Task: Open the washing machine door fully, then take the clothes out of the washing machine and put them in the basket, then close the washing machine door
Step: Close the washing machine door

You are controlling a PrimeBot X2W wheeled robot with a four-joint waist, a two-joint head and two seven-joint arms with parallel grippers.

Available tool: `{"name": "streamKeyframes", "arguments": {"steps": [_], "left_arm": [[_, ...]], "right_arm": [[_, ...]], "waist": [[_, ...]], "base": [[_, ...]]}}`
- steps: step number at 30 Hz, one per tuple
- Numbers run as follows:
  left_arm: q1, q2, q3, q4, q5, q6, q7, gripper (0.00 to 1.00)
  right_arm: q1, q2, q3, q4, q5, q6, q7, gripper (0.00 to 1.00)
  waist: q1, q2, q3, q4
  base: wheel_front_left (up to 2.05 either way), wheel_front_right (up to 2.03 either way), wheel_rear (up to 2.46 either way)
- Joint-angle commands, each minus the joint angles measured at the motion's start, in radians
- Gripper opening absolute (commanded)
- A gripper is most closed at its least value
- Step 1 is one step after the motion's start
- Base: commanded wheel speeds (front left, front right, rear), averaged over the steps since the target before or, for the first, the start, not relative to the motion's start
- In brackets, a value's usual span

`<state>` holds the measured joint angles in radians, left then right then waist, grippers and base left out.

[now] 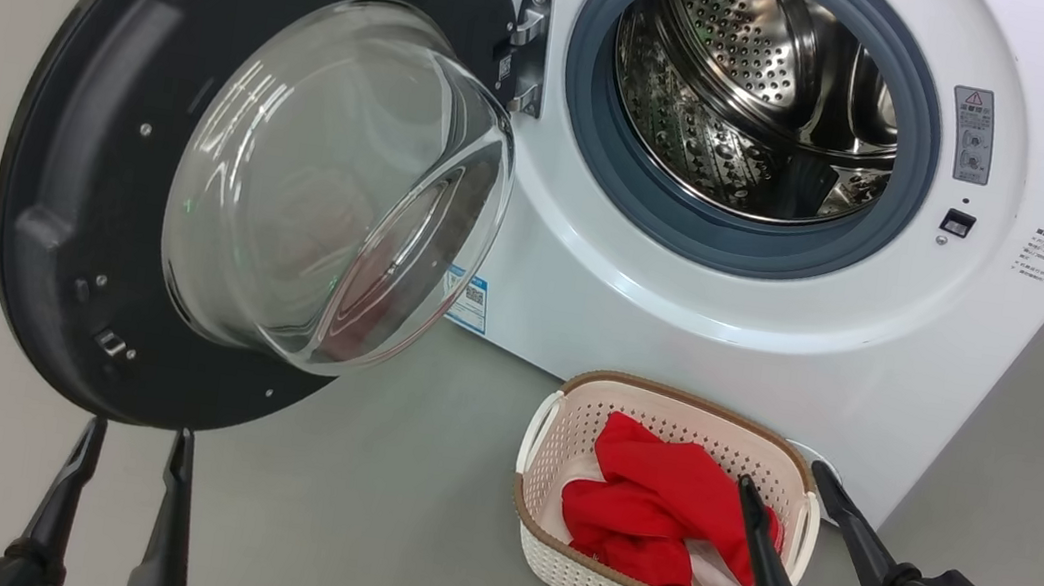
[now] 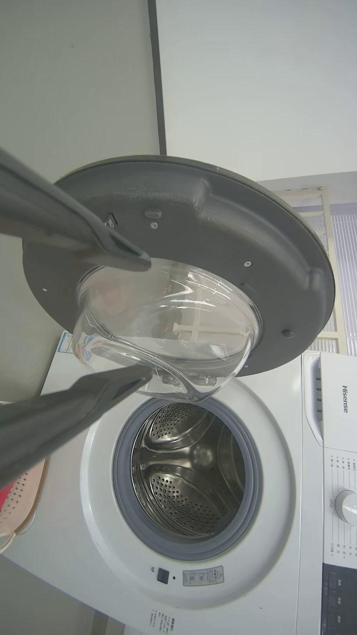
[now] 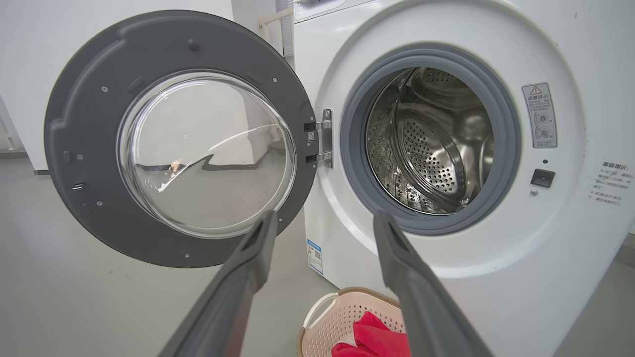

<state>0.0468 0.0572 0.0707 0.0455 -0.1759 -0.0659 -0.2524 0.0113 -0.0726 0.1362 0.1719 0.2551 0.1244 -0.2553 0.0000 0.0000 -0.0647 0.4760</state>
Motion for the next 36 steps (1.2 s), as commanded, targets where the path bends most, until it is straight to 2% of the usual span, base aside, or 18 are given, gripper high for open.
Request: {"name": "streamKeyframes", "arguments": {"steps": [1,15,16,17,21,28,34,36], "left_arm": [[-0.006,0.018,0.035,-0.030,0.002,0.010,-0.006,1.00],[0.001,0.019,0.024,-0.032,-0.002,0.018,-0.008,1.00],[0.002,0.019,0.024,-0.033,-0.001,0.019,-0.008,0.38],[0.002,0.019,0.025,-0.034,0.001,0.023,-0.008,0.00],[-0.023,0.023,0.034,-0.041,0.000,0.027,-0.009,0.00],[-0.173,0.039,0.084,-0.121,0.008,0.009,-0.009,0.00],[-0.359,0.054,0.170,-0.063,-0.006,-0.007,-0.009,0.00],[-0.422,0.069,0.211,-0.013,-0.003,0.004,-0.009,0.00]], "right_arm": [[-0.054,-0.014,0.021,-0.021,0.014,0.006,-0.006,1.00],[-0.054,-0.026,0.045,-0.014,0.024,0.006,-0.006,1.00],[-0.054,-0.028,0.047,-0.013,0.025,0.006,-0.006,1.00],[-0.055,-0.029,0.049,-0.012,0.025,0.006,-0.006,1.00],[-0.057,-0.031,0.058,-0.009,0.027,0.006,-0.006,1.00],[-0.054,-0.039,0.070,-0.004,0.027,0.006,-0.006,1.00],[-0.040,-0.041,0.071,-0.002,0.030,0.006,-0.006,1.00],[-0.034,-0.041,0.069,-0.005,0.029,0.006,-0.006,1.00]], "waist": [[0.0000,0.0000,-0.001,-0.001],[0.0000,0.0000,-0.012,-0.010],[0.0000,0.0000,-0.012,-0.011],[0.0000,0.0000,-0.013,-0.012],[0.0000,0.0000,-0.015,-0.014],[0.0000,0.0000,-0.009,-0.013],[0.0000,0.0000,-0.011,-0.021],[0.0000,0.0000,-0.005,-0.031]], "base": [[0.00,0.00,0.00],[0.00,0.00,0.00],[0.00,0.00,0.00],[0.00,0.00,0.00],[0.00,0.00,0.00],[0.00,0.00,0.00],[0.00,0.00,0.00],[0.00,0.00,0.00]]}}
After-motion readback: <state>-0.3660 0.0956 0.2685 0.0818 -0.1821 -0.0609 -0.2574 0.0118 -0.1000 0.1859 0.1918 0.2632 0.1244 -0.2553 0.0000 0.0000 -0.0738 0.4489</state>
